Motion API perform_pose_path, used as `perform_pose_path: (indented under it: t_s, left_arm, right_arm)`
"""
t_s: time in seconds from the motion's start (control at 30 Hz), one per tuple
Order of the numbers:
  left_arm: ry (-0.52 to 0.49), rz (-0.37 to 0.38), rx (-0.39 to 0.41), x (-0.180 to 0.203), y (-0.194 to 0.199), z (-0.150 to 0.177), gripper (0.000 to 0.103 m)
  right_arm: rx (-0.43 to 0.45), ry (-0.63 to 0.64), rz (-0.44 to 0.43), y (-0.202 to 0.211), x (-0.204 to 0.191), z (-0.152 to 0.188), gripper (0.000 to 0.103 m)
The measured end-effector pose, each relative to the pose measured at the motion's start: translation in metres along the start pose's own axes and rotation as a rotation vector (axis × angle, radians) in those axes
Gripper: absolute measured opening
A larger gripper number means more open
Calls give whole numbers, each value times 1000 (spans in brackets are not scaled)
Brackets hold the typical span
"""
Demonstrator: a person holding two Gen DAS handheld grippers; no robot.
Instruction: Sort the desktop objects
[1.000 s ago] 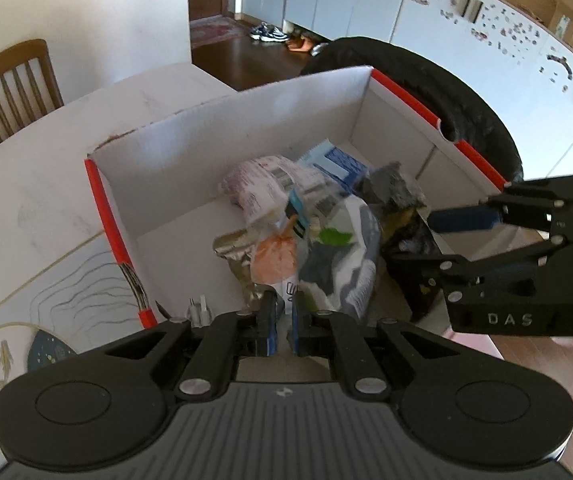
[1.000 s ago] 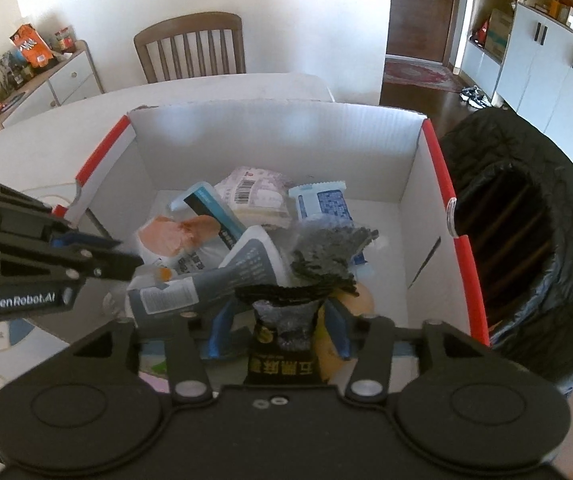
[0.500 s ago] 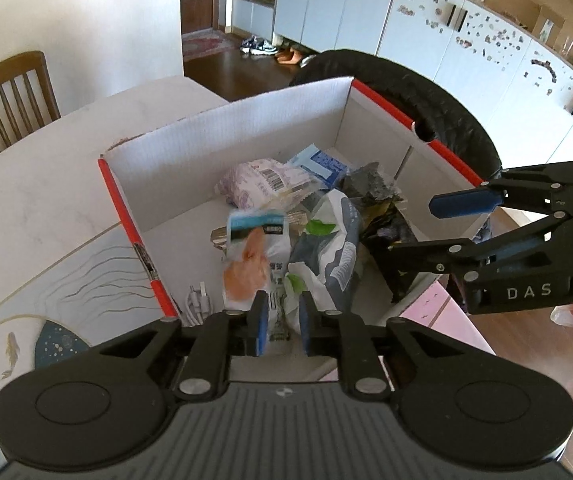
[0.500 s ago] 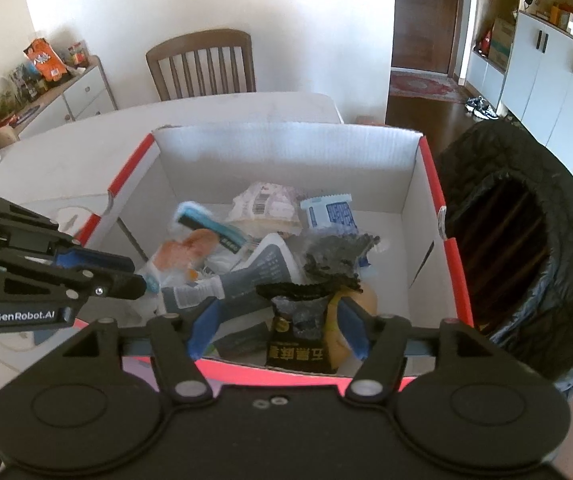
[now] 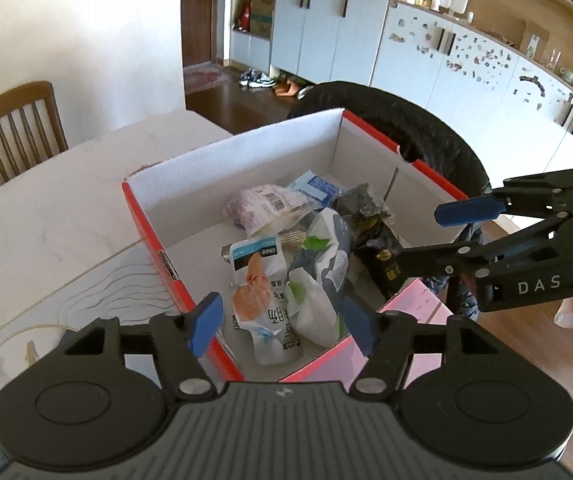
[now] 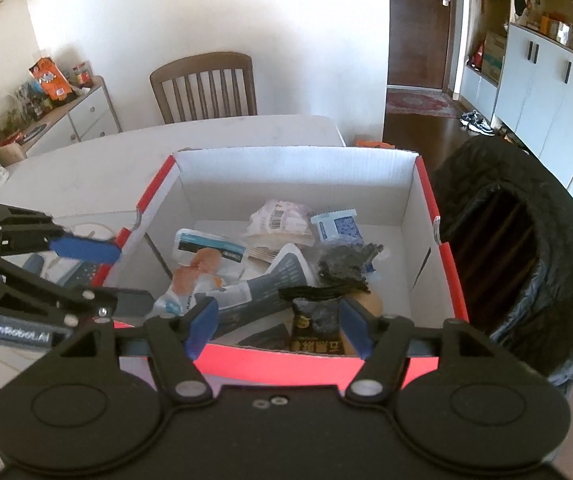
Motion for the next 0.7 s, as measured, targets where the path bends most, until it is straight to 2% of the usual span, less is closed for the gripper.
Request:
perform_pose_path:
  t_s: [0.2, 0.33, 0.43, 0.5, 0.7]
  left_arm:
    - [5, 11, 24, 1, 12, 1, 67]
    - [5, 14, 45, 1, 20, 1, 73]
    - [15, 19, 59, 0, 26, 3, 73]
    - [22, 15, 66, -1, 30, 5, 73]
    - [9, -1, 86, -4, 41, 11, 73]
  right_arm:
    - [26, -11, -2, 13, -9, 2, 72]
    - [54, -14, 6, 23, -16, 2, 74]
    - [64, -18, 5, 28, -21, 4, 75]
    - [73, -27, 1, 30, -24, 5, 82]
    - [92, -47, 17, 40, -30, 12, 84]
Point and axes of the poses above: each gripper's, at about its wrist camera, not at the fingertips, and y roughly against the way its jaws point, x to its right, z to its underside, the point moved 5 cm from there along -y, roughly the way its jaws point, and after that the axes turned 7 degrees about -y, right-handed, at the moved point
